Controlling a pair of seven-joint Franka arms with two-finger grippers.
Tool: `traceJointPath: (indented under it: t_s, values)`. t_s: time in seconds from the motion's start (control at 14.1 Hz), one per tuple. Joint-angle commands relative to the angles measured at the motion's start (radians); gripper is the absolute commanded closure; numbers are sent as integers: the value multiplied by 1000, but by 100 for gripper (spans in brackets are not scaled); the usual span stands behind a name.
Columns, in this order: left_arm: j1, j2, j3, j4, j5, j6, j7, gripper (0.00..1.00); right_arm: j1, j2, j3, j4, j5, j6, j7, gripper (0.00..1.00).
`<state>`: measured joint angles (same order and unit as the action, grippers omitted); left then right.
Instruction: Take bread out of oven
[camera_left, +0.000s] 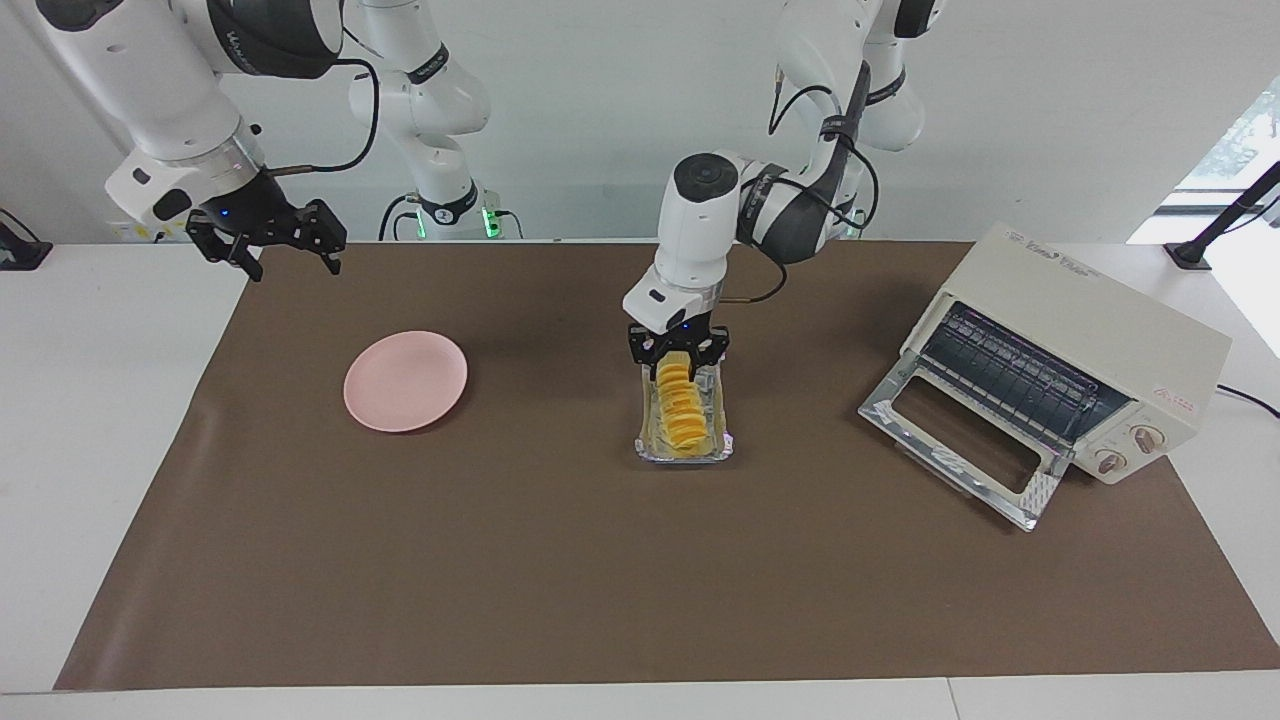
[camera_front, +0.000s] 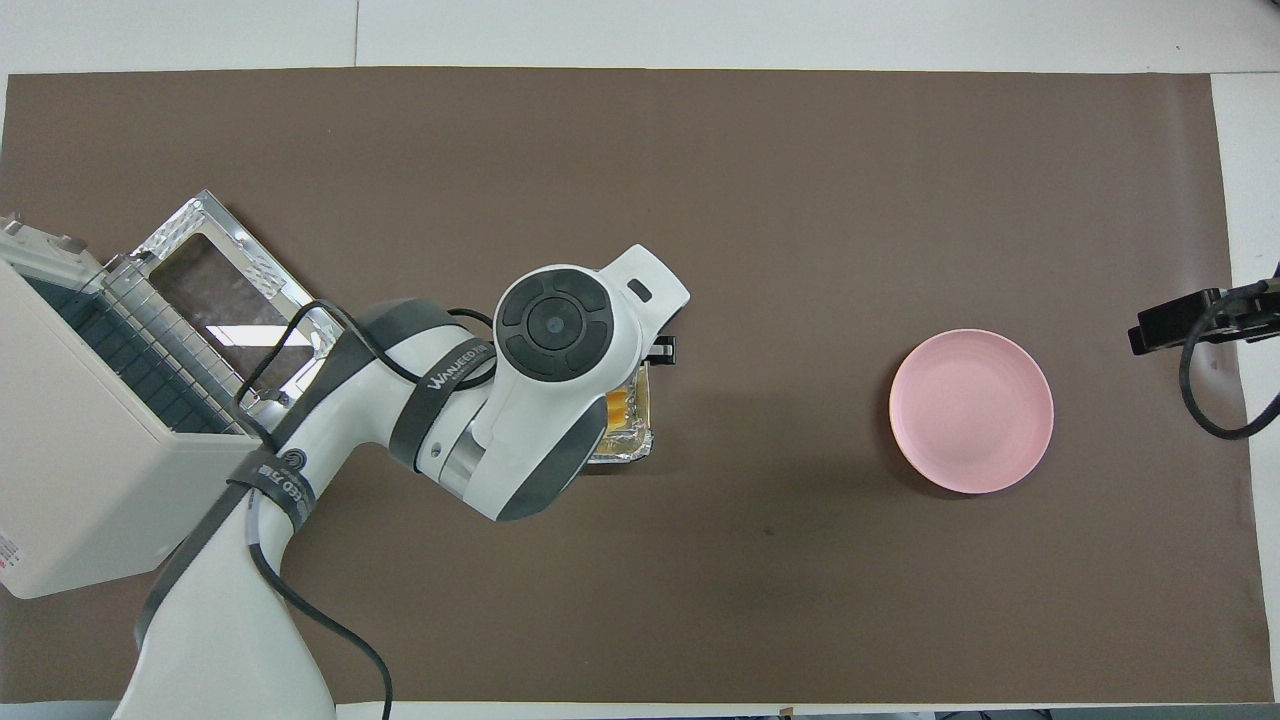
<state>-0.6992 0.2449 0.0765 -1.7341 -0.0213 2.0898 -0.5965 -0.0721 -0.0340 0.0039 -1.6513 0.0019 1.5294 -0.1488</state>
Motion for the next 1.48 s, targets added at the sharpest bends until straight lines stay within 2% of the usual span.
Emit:
traceJointPath:
  t_s: [0.0, 0.21, 0.42, 0.71, 0.85, 0.99, 1.2, 1.41]
  values:
    - [192, -122, -1, 56, -14, -233, 36, 0, -15, -15, 13, -18, -10, -2, -15, 0]
    - [389, -209, 2, 96, -14, -471, 324, 0, -24, -21, 2, -15, -8, -20, -17, 0]
    - [475, -274, 2, 56, -8, -660, 443, 0, -54, -24, 1, -16, -10, -23, -23, 0]
    - [477, -337, 2, 8, -5, -688, 468, 0, -37, -44, 14, -57, -5, -5, -14, 0]
    - [478, -338, 2, 4, -5, -671, 472, 0, 27, -56, 16, -111, 6, 79, 20, 0]
    - [478, -331, 2, 7, -5, -619, 478, 0, 121, -52, 16, -151, 7, 153, 146, 0]
    - [541, -325, -52, 11, -6, -616, 483, 0, 251, 31, 16, -143, 23, 257, 369, 0]
    - [547, -328, -63, 4, -2, -635, 489, 0, 382, 155, 16, -102, 30, 374, 561, 0]
